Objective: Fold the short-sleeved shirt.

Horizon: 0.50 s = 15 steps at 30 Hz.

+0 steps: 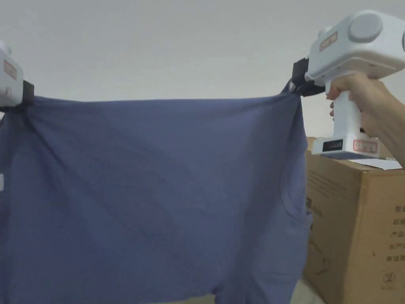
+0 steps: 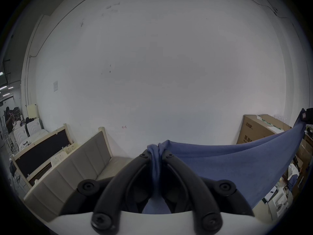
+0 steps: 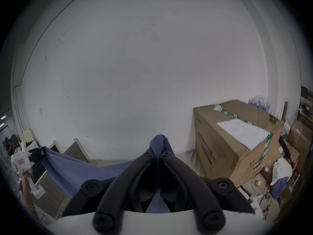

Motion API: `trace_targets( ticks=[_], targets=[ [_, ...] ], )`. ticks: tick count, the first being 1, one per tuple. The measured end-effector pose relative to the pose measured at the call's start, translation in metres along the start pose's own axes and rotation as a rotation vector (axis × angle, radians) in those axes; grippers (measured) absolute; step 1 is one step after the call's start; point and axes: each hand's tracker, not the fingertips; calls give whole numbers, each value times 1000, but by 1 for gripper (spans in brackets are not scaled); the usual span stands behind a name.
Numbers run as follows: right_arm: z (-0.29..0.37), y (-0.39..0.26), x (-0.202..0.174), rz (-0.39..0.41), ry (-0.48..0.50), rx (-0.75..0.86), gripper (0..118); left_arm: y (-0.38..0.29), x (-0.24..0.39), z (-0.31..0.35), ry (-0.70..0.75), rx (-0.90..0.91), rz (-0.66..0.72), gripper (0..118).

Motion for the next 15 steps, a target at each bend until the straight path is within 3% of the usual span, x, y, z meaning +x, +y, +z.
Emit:
trace_targets(
  ticks=[5,7,9,12,15],
  targets=[
    [-22,25,-6,-1,8,37,2,39,10,-33,65,51,-77,7],
    [-37,25,-11,44,-31,36,2,37,12,-44,61,69,-71,7],
    [-55,15,-17,92,-48,7,2,26,17,-55,69,80,-81,7],
    [-95,-11,-13,87,-33,-32,2,-2,22,-94,118,29,-149,7],
    [-151,-56,-4,62,-51,-119,2,-57,21,-138,86,-55,-85,7]
  ],
)
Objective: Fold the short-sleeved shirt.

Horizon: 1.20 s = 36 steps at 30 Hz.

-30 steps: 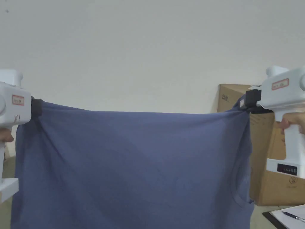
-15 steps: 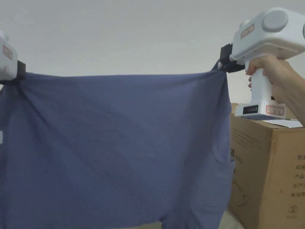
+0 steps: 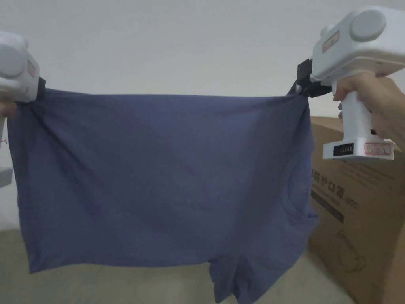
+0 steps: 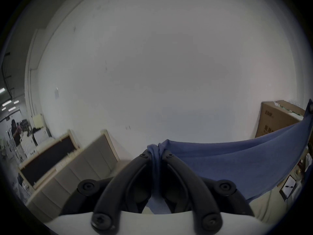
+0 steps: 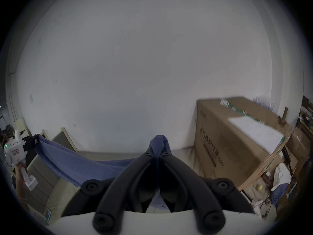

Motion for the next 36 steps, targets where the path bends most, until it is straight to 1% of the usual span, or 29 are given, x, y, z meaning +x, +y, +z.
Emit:
trace_targets(
  ticks=[1,6,7,9,13,15,16,17,18,21,24,25,27,30,31,33,34,36],
  targets=[
    [-23,-17,2,6,-2,-48,2,-22,4,-19,2,-40,11,7],
    [-129,-121,11,-21,0,-246,2,-150,32,-101,24,-231,-74,7],
    [-149,-146,13,-21,-10,-290,2,-178,39,-116,28,-281,-93,7],
    [-183,-195,18,-6,-39,-367,2,-230,47,-136,0,-373,-73,7],
    [-230,-291,33,-60,-66,-535,2,-323,61,-164,-3,-530,-98,7],
    [-243,-327,43,-84,-83,-595,2,-355,64,-167,-16,-569,-118,7],
    [-246,-343,47,-91,-77,-624,2,-366,64,-167,-15,-576,-101,7],
    [-248,-356,50,-88,-91,-656,2,-378,58,-173,-28,-612,-92,7],
    [-244,-365,50,-92,-101,-659,2,-384,56,-172,-33,-613,-83,7],
    [-225,-377,56,-104,-82,-649,2,-391,48,-157,-37,-613,-82,7],
    [-175,-384,58,-173,-33,-566,2,-402,32,-118,-58,-583,-63,7],
    [-154,-392,60,-214,-1,-521,2,-409,26,-96,-69,-583,-66,7],
    [-112,-413,61,-260,35,-532,2,-425,12,-58,-79,-583,-70,7],
    [-43,-454,57,-235,32,-536,2,-448,-12,11,-101,-588,-41,7],
    [-15,-468,56,-244,27,-530,2,-455,-21,34,-105,-600,-18,7],
    [46,-495,60,-328,44,-480,2,-468,-40,86,-122,-593,2,7],
    [73,-508,58,-353,42,-479,2,-477,-49,113,-131,-585,-1,7],
    [122,-532,57,-328,32,-475,2,-493,-62,162,-132,-588,-13,7]
  ],
)
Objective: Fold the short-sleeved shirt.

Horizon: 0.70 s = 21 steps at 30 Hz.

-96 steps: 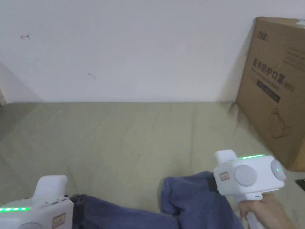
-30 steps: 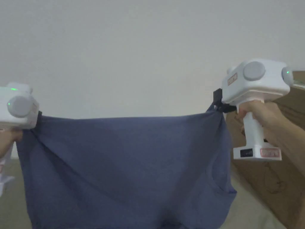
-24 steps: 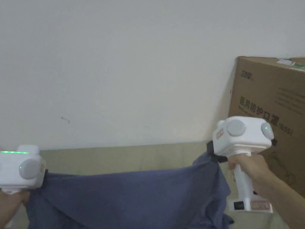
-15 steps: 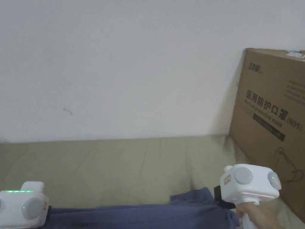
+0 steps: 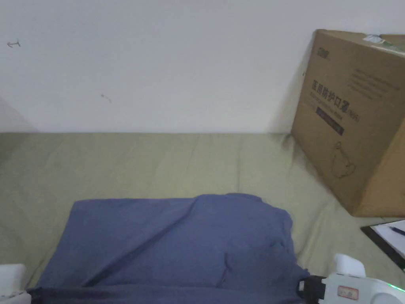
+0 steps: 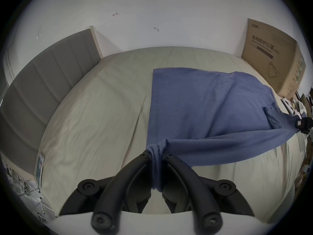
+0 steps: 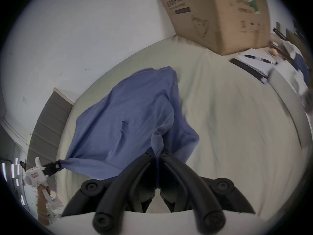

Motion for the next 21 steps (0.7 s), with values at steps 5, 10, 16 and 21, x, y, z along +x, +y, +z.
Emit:
trace_targets(
  ticks=[5,10,16,21],
  targets=[
    [62,-84,18,36,-39,-11,2,-89,-9,66,-22,4,-11,7],
    [88,-131,36,43,-63,-29,2,-146,-12,99,-40,-10,17,7],
    [96,-153,42,94,-52,-63,2,-173,-16,109,-24,16,56,9],
    [95,-152,30,161,-123,-108,22,-173,-10,112,12,12,46,71]
  ],
)
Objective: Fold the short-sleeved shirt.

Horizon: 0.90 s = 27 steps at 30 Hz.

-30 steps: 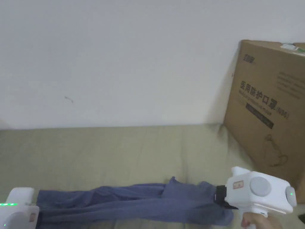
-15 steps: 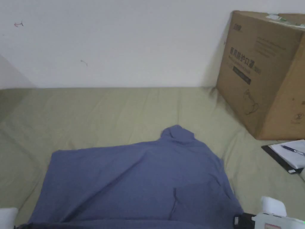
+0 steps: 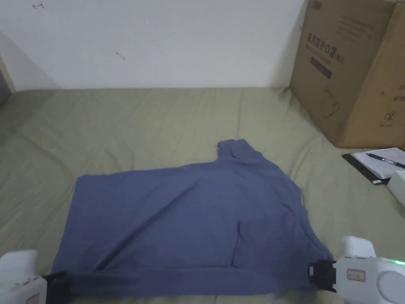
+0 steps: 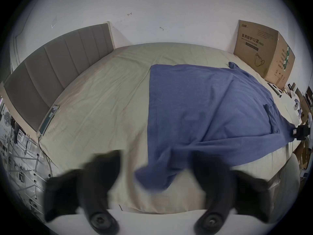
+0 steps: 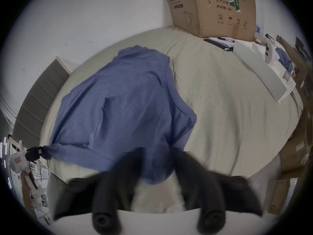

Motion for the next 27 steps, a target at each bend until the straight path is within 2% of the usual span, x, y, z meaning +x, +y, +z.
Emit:
trace_targets(
  ticks=[1,2,3,7,8,9,10,11,12,13,14,15,19,20,21,22,23,24,27],
  targets=[
    [3,2,0,9,14,-23,57,0,-1,5,-11,-8,1,104],
    [9,0,-2,18,41,-5,85,-2,-3,13,-45,24,19,114],
    [16,-1,-5,34,66,26,97,-3,-5,21,-76,58,29,115],
    [48,-2,-20,93,44,119,95,-12,-3,52,-76,65,30,115],
    [54,-3,-22,104,69,141,92,-17,-1,58,-78,76,34,114],
    [63,-5,-28,113,123,159,82,-23,0,64,-86,82,52,113],
    [67,-6,-30,104,170,159,50,-27,0,67,-100,78,77,104],
    [67,-7,-32,92,203,151,24,-33,0,70,-129,89,111,83],
    [64,-9,-34,71,191,145,4,-39,1,70,-152,89,120,51],
    [62,-12,-37,64,180,148,2,-43,3,67,-138,91,124,11],
    [57,-14,-37,71,187,149,0,-47,5,63,-83,103,152,4],
    [52,-16,-39,78,191,135,0,-50,5,62,-35,107,145,3],
    [43,-25,-40,101,169,94,0,-46,-7,62,-78,132,238,1],
    [43,-26,-40,109,167,88,0,-42,-7,65,-72,154,237,3],
    [42,-27,-38,114,160,85,0,-38,-9,65,-64,174,228,14],
    [42,-28,-36,113,151,85,0,-34,-11,64,-43,187,217,54],
    [41,-28,-33,107,146,84,0,-31,-14,59,-51,184,215,88],
    [40,-28,-29,88,147,81,0,-26,-14,52,-50,174,210,108],
    [40,-27,-16,19,157,80,0,-22,-15,31,-37,125,207,111]
  ],
)
